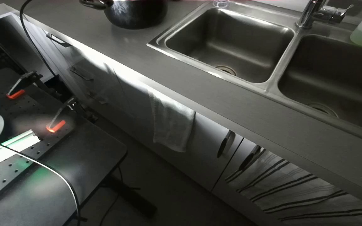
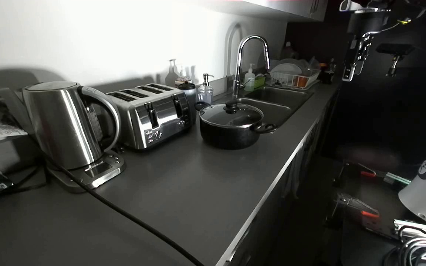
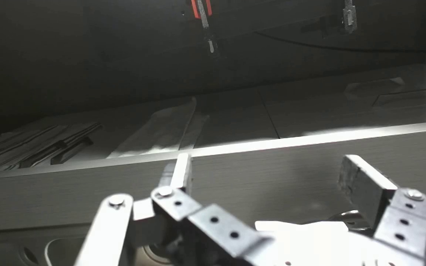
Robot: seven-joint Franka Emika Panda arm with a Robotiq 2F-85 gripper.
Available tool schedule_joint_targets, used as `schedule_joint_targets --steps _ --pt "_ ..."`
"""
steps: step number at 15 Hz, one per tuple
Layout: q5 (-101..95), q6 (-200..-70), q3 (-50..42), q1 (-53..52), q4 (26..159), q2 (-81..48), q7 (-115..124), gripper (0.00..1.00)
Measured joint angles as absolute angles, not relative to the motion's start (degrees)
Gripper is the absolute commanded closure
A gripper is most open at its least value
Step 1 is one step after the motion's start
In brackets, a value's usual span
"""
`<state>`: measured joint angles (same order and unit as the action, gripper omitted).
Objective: Remove the lid from the pot
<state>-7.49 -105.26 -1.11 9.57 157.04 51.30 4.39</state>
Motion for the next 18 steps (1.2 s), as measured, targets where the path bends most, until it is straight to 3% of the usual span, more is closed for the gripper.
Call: schedule_joint_targets --steps 8,18 --pt "-7.8 -108.3 -0.5 6.4 156.6 49.2 2.8 0.0" --pt "-9.4 -121.6 -2.5 2.7 150.2 33.4 -8.8 0.0"
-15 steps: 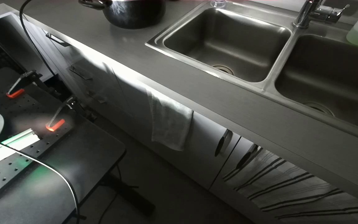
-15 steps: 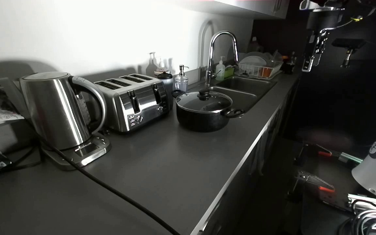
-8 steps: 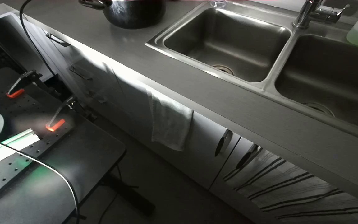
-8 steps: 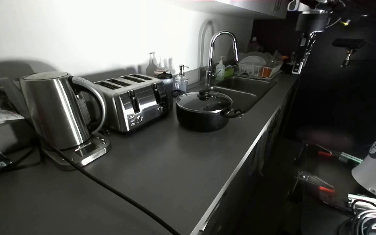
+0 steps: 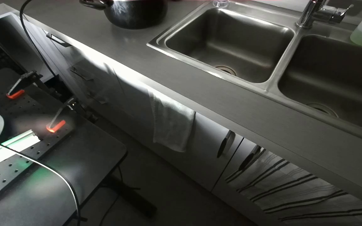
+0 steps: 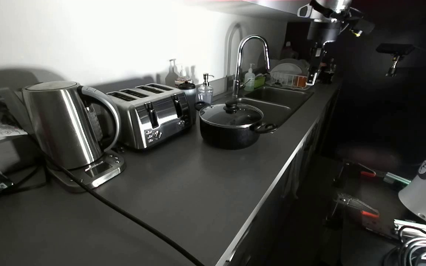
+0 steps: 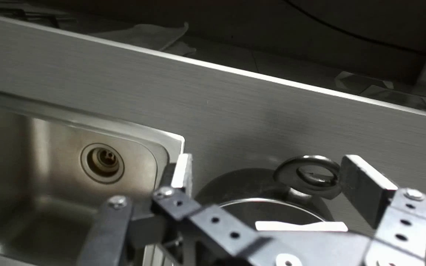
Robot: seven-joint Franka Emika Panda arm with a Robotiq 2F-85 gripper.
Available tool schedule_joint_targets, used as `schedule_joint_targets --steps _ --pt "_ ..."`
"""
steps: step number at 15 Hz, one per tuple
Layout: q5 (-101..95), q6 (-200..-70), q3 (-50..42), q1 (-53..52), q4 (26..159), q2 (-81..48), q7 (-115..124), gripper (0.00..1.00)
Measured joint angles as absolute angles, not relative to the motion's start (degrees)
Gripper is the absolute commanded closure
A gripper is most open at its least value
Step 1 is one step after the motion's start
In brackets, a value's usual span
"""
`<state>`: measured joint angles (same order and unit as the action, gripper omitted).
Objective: Remove the lid from the pot
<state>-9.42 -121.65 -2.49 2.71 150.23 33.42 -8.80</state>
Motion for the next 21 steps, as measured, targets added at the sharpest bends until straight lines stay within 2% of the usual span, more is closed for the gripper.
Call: schedule_joint_targets --steps 8,21 --pt "-7.4 -125.6 -5.6 -0.5 139.4 17.8 -24.3 0.0" --pt "-3.6 -126.8 -3.1 -1.7 122.8 -2.7 -42.2 0.0"
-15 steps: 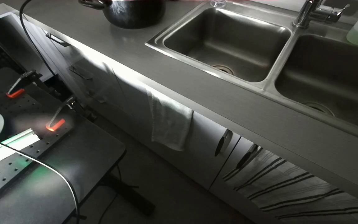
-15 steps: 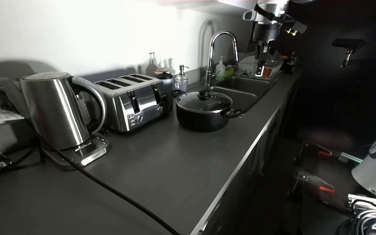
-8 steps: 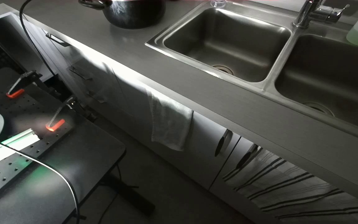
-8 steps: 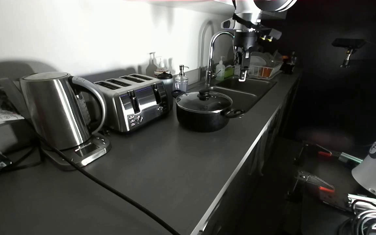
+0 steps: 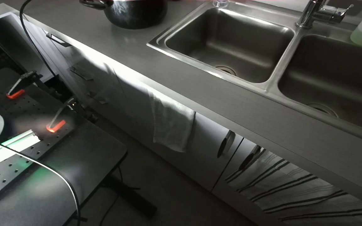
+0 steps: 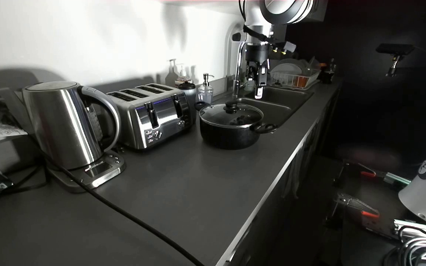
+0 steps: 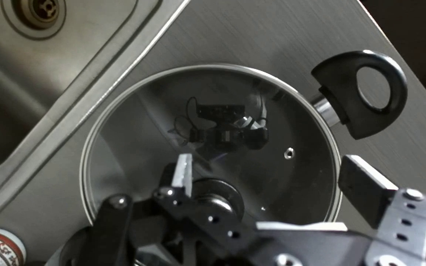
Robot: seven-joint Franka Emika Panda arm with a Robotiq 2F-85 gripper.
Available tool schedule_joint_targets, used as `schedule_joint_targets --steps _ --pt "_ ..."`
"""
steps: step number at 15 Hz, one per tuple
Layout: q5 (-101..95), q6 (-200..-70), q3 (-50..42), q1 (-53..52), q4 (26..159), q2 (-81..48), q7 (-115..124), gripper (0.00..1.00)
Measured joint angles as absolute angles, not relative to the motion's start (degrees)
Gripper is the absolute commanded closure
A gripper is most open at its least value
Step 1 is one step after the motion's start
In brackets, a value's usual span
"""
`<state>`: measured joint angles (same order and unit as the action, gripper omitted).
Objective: Remove the lid from the pot
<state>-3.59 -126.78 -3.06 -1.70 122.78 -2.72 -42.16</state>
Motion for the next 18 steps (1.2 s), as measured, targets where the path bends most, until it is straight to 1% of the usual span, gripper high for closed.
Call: schedule_joint_targets --steps 6,18 --pt "-3.9 -130.0 -0.9 -1.5 120.3 -7.1 -46.1 0.0" --pt "-5.9 -133.1 0.3 -0.6 115.7 -12.6 -49.5 0.0"
